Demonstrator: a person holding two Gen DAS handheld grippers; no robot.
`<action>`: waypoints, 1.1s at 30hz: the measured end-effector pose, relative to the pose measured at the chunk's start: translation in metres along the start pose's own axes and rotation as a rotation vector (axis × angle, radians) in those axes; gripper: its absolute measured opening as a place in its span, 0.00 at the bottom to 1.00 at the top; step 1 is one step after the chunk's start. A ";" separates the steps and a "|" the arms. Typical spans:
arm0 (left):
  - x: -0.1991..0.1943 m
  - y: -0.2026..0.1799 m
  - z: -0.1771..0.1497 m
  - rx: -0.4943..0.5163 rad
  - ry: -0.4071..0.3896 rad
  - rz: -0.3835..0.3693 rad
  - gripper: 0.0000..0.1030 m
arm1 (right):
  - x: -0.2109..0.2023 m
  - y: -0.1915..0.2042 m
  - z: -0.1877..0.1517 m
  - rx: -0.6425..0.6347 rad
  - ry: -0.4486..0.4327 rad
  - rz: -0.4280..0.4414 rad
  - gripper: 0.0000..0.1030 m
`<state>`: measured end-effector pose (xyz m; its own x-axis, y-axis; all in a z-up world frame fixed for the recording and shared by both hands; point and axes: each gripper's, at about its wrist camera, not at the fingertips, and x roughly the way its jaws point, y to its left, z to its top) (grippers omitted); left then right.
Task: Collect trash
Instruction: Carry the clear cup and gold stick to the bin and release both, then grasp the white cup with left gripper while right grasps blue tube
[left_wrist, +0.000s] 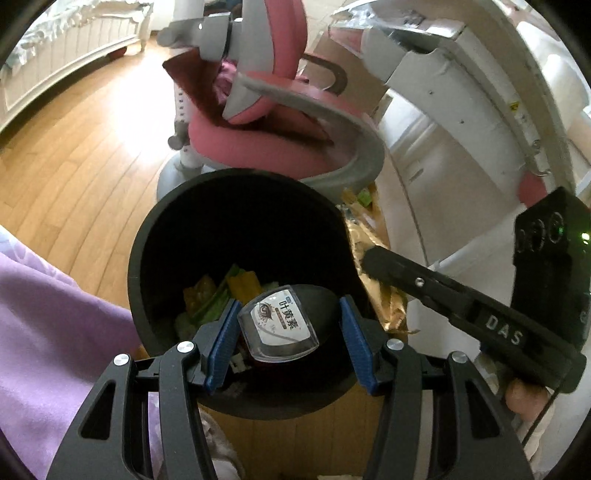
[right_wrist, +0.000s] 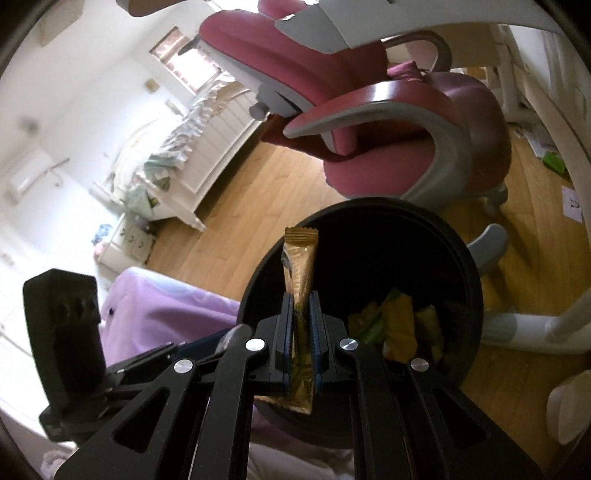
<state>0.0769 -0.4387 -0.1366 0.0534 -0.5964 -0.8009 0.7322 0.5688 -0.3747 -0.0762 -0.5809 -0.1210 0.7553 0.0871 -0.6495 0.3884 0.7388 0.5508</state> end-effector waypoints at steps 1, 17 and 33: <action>0.001 0.001 0.000 -0.007 0.014 0.016 0.60 | 0.000 0.000 0.000 0.001 0.006 -0.007 0.09; -0.113 0.047 -0.015 -0.062 -0.201 0.234 0.91 | 0.000 0.045 -0.001 -0.035 -0.014 -0.003 0.76; -0.277 0.293 -0.071 -0.425 -0.367 0.689 0.91 | 0.101 0.331 -0.030 -0.666 0.155 0.294 0.62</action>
<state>0.2291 -0.0668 -0.0580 0.6570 -0.1461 -0.7396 0.1468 0.9871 -0.0647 0.1126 -0.3077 -0.0204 0.6763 0.4011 -0.6178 -0.2581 0.9146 0.3112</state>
